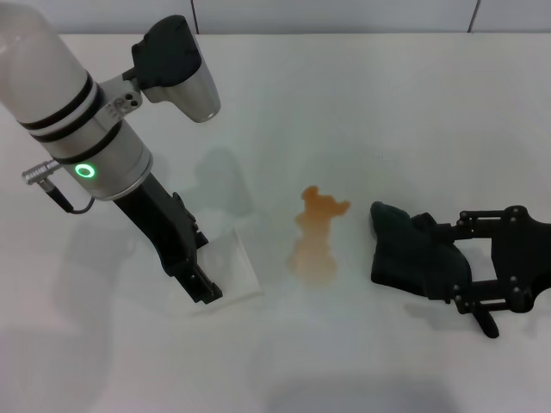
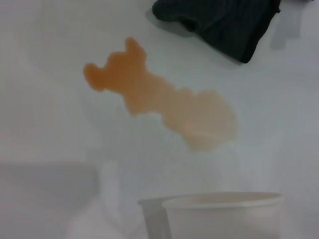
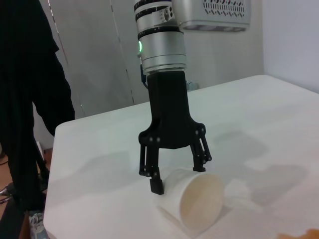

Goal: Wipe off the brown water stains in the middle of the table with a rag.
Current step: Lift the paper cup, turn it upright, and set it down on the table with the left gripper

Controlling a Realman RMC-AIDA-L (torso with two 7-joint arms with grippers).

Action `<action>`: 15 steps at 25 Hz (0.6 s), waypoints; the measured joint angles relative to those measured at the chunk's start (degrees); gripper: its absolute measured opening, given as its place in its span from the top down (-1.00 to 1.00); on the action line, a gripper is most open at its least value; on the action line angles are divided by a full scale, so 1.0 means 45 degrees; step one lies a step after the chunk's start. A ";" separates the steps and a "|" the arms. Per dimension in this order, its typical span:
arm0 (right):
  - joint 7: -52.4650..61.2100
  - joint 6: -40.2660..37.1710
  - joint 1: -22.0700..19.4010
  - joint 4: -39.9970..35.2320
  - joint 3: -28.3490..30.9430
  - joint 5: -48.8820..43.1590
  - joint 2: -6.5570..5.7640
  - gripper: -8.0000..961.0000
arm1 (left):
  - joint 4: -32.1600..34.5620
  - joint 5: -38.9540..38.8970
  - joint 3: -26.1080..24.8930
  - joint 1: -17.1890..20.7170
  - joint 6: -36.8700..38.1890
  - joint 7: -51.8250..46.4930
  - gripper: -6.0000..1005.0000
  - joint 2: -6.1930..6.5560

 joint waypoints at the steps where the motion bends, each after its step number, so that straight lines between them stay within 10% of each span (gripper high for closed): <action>1: 0.0000 -0.0004 -0.0006 -0.0008 -0.0003 0.0001 0.0000 -0.50 | 0.0000 0.0000 0.0001 0.0000 0.0000 0.0000 -0.74 0.0000; 15: 0.0043 -0.0005 -0.0024 -0.0075 -0.0010 0.0004 0.0000 -0.50 | 0.0011 -0.0035 0.0165 -0.0033 -0.0170 -0.0016 -0.58 0.0000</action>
